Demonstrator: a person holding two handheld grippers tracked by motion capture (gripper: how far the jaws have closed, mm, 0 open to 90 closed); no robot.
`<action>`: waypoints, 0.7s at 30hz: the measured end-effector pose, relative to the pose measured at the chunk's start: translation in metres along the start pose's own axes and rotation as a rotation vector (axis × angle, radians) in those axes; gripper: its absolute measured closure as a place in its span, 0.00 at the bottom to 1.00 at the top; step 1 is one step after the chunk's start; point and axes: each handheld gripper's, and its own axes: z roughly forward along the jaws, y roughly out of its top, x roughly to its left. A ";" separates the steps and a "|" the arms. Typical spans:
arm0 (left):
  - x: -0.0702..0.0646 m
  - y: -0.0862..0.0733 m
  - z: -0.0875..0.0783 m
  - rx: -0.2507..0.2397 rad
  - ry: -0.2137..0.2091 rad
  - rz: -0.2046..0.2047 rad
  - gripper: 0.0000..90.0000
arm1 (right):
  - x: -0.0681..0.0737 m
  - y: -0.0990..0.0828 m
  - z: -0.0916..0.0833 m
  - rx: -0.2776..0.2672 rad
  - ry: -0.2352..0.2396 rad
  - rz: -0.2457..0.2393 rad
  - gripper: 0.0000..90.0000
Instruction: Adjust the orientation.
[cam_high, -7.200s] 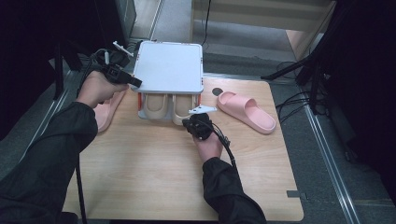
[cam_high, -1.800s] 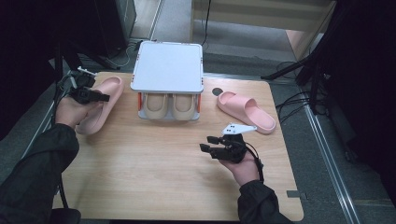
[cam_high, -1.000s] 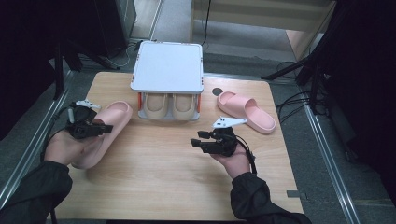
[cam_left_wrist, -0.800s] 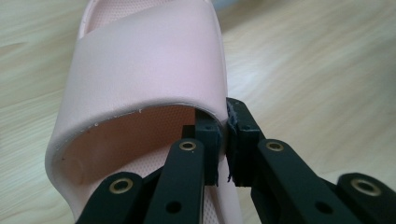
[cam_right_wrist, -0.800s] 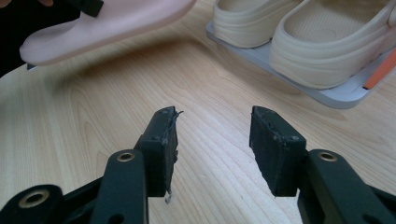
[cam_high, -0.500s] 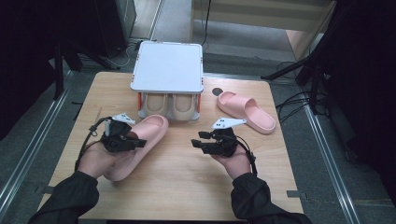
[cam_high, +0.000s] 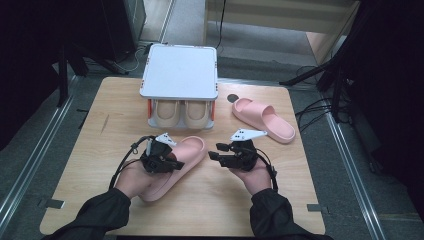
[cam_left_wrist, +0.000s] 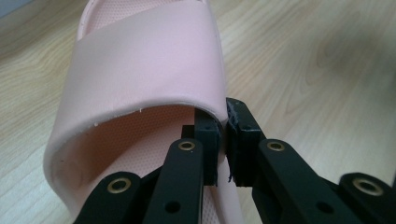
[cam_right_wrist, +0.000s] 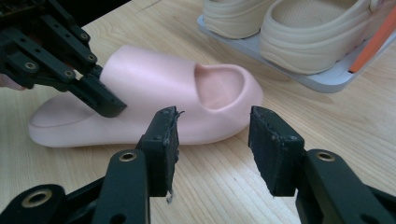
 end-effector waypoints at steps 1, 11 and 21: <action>0.000 0.000 0.001 -0.003 -0.001 0.002 0.93 | 0.000 -0.001 0.000 -0.001 0.000 -0.002 0.59; 0.000 -0.003 0.006 0.004 -0.065 0.033 0.79 | 0.003 -0.003 0.009 0.021 0.011 -0.012 0.61; 0.006 -0.010 -0.029 -0.025 -0.093 0.007 0.80 | 0.007 -0.004 0.018 0.047 0.027 -0.024 0.69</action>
